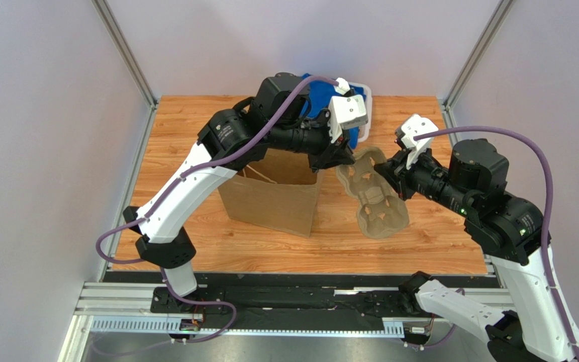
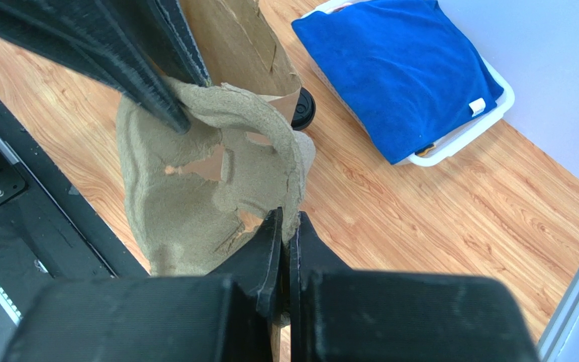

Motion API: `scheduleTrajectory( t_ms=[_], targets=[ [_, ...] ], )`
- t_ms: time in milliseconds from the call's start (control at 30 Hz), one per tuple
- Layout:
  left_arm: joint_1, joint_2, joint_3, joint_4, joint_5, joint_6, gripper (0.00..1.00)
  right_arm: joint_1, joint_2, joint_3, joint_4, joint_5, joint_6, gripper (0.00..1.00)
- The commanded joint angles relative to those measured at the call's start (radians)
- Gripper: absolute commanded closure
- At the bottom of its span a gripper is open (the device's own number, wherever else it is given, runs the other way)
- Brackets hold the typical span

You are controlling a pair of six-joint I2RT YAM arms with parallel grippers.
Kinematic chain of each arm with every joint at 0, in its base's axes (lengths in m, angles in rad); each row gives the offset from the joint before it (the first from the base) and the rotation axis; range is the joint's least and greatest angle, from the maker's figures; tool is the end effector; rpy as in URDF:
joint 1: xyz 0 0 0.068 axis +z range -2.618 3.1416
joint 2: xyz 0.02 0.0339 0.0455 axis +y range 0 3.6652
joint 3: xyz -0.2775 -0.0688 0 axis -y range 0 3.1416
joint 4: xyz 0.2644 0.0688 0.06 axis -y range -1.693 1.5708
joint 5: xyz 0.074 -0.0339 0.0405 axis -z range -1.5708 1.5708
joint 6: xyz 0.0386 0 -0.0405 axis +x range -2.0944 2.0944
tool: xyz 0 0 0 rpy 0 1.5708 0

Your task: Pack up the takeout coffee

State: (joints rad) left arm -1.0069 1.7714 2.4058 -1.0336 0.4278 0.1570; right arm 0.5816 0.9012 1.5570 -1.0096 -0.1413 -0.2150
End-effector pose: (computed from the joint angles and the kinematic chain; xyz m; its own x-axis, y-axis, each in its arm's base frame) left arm 0.1753 -0.3071 0.5481 -0.0530 0.3500 -0.9353 0.9938 0.1099 -0.0152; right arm 0.1023 0.0738 0.5010 -0.1433 -0.3470 -0.9269 -0.7010 0.6967 -0.1525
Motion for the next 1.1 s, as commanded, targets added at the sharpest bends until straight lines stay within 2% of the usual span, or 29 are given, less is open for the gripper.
scheduleTrajectory(
  t_ms=[0,233,400,500,533,567,633,667,767,867,933,1067],
  targets=[
    [-0.007,-0.004,0.001,-0.006,-0.018,-0.010,0.80,0.006,-0.012,0.009,0.046,0.032,-0.004,1.00],
    [-0.007,-0.020,-0.013,-0.008,-0.058,-0.030,0.69,0.006,-0.018,-0.003,0.066,0.081,0.012,1.00],
    [-0.007,-0.036,-0.043,0.003,-0.055,-0.043,0.74,0.004,-0.018,-0.003,0.077,0.068,0.022,1.00],
    [-0.007,-0.047,-0.060,0.021,-0.063,-0.060,0.84,0.006,-0.019,-0.008,0.078,0.046,0.026,1.00],
    [-0.007,-0.052,-0.066,0.029,-0.072,-0.066,0.95,0.004,-0.021,-0.008,0.080,0.042,0.028,0.98],
    [-0.006,-0.064,-0.077,0.046,-0.075,-0.070,0.99,0.006,-0.022,-0.005,0.078,0.037,0.031,0.85],
    [-0.004,-0.076,-0.082,0.059,-0.099,-0.085,1.00,0.004,-0.027,-0.002,0.080,0.034,0.040,0.68],
    [0.005,-0.088,-0.085,0.069,-0.104,-0.092,1.00,0.006,-0.027,0.009,0.082,0.039,0.058,0.53],
    [0.062,-0.115,-0.083,0.090,-0.115,-0.138,1.00,-0.011,-0.019,0.063,0.098,0.084,0.103,0.37],
    [0.135,-0.153,-0.086,0.121,-0.110,-0.178,1.00,-0.034,-0.024,0.113,0.159,0.188,0.152,0.29],
    [0.177,-0.184,-0.109,0.164,-0.054,-0.215,1.00,-0.049,-0.034,0.144,0.204,0.285,0.187,0.28],
    [0.246,-0.283,-0.181,0.265,-0.023,-0.220,1.00,-0.092,-0.021,0.198,0.275,0.345,0.233,0.28]
  ],
)
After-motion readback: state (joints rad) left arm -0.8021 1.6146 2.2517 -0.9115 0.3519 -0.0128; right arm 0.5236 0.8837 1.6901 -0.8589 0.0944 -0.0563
